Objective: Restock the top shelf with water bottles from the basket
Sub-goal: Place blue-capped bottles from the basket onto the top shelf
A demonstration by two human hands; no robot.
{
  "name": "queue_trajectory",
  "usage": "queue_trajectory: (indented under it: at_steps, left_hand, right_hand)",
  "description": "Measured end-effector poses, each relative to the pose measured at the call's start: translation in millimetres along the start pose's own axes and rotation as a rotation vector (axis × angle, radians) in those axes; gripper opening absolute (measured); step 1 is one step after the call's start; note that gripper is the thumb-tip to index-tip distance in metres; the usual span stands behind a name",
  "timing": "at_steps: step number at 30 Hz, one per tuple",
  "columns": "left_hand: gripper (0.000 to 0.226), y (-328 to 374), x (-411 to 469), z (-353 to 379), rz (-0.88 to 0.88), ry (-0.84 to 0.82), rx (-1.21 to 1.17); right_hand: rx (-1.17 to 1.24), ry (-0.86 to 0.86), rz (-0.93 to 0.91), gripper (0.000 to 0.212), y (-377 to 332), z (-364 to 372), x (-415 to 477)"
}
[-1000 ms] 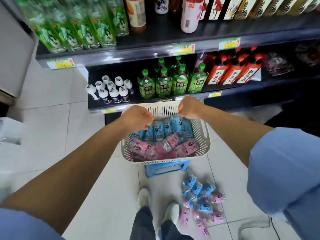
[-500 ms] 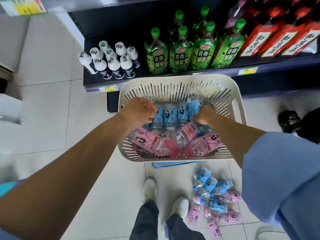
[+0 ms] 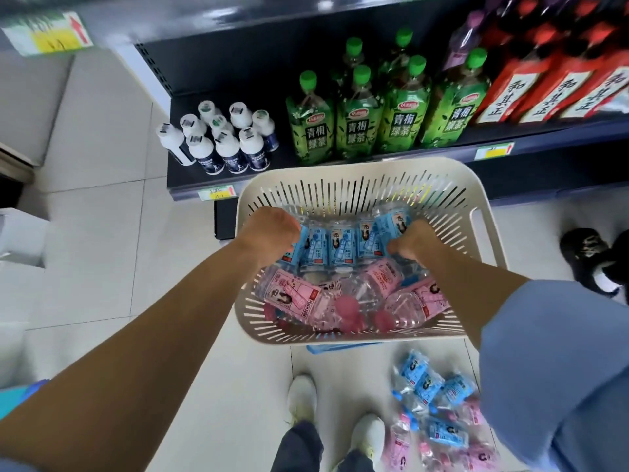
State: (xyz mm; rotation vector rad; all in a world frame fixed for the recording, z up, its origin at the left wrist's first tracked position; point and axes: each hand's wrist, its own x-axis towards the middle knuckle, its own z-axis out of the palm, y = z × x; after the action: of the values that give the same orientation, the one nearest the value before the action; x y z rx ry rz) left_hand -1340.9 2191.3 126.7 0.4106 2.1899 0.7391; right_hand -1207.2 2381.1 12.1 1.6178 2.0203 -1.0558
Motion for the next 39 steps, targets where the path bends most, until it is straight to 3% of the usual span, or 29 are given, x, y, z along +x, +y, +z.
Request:
queue_trajectory:
  at_steps: [3, 5, 10, 14, 20, 22, 23, 25, 27, 33, 37, 39]
  left_hand:
    - [0.024, -1, 8, -1, 0.014, 0.003, 0.037]
    - [0.024, -3, 12, 2, 0.017, -0.004, 0.057]
    - [0.018, -2, 22, 3, -0.023, -0.061, 0.028]
    - [0.030, -1, 28, 0, -0.027, -0.048, 0.024]
    - [0.030, -6, 34, 3, -0.012, 0.005, 0.169]
    - [0.014, -9, 33, 10, -0.047, -0.005, 0.284]
    - [0.011, -11, 32, 13, -0.054, -0.014, 0.329]
    - [0.031, -17, 36, 19, -0.046, -0.039, 0.402]
    - [0.036, -20, 43, 23, -0.035, -0.039, 0.447]
    - [0.020, -31, 67, 38, -0.061, -0.019, 0.490]
    - [0.039, -40, 80, 49, -0.082, 0.006, 0.465]
    - [0.031, -41, 81, 50, -0.077, 0.016, 0.458]
  right_hand:
    - [0.048, 0.073, -0.017, 0.046, -2, 0, -5]
    - [-0.012, 0.145, -0.122, 0.056, 1, -5, -11]
    - [-0.118, 0.202, -0.559, 0.052, -7, -32, -35]
    - [0.153, 0.154, -0.705, 0.054, -32, -46, -71]
    - [0.507, 0.147, -0.732, 0.053, -55, -44, -108]
    - [0.574, 0.186, -0.714, 0.052, -58, -41, -110]
    - [0.584, 0.201, -0.709, 0.052, -59, -40, -110]
    - [0.592, 0.210, -0.705, 0.052, -59, -37, -109]
    - [0.595, 0.215, -0.695, 0.052, -56, -33, -104]
    - [0.620, 0.230, -0.691, 0.053, -44, -23, -92]
    - [0.603, 0.248, -0.700, 0.054, -38, -19, -84]
    - [0.604, 0.242, -0.696, 0.059, -38, -16, -80]
